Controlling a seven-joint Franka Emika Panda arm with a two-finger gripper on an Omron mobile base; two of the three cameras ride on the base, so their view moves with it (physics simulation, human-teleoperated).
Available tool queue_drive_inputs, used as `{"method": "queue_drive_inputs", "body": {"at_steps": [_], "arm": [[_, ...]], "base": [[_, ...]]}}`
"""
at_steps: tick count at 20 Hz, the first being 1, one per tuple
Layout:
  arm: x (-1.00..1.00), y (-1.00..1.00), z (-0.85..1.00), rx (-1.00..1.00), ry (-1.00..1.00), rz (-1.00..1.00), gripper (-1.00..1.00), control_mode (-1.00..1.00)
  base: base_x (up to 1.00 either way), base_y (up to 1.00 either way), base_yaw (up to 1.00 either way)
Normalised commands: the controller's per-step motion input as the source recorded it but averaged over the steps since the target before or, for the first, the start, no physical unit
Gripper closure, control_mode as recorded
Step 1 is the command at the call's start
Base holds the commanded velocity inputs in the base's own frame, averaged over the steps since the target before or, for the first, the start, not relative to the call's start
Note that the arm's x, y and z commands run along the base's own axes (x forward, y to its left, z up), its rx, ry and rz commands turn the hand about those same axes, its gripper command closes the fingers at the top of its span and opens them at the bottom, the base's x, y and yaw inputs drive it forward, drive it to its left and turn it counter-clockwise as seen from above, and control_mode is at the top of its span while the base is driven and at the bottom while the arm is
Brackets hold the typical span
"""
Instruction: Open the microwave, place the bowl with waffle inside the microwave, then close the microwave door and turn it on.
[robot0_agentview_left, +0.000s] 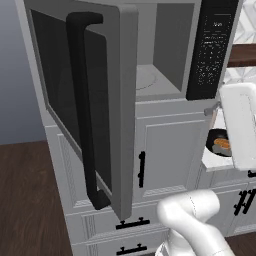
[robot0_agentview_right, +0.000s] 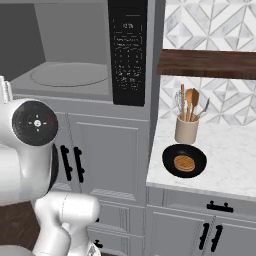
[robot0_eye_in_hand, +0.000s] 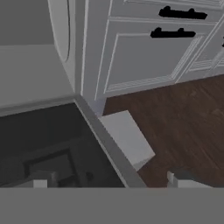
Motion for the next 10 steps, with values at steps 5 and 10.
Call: {"method": "queue_drive_inputs", "body": {"at_steps": [5,10], "arm": [[0.00,-1.00,-0.68,0.00,0.01,-0.04,-1.00,-1.00],[0.17,-1.00,-0.52,0.00,0.08,-0.13,-1.00,-1.00]], "base": [[0.00,0.00,0.00],[0.00,0.00,0.00]]}}
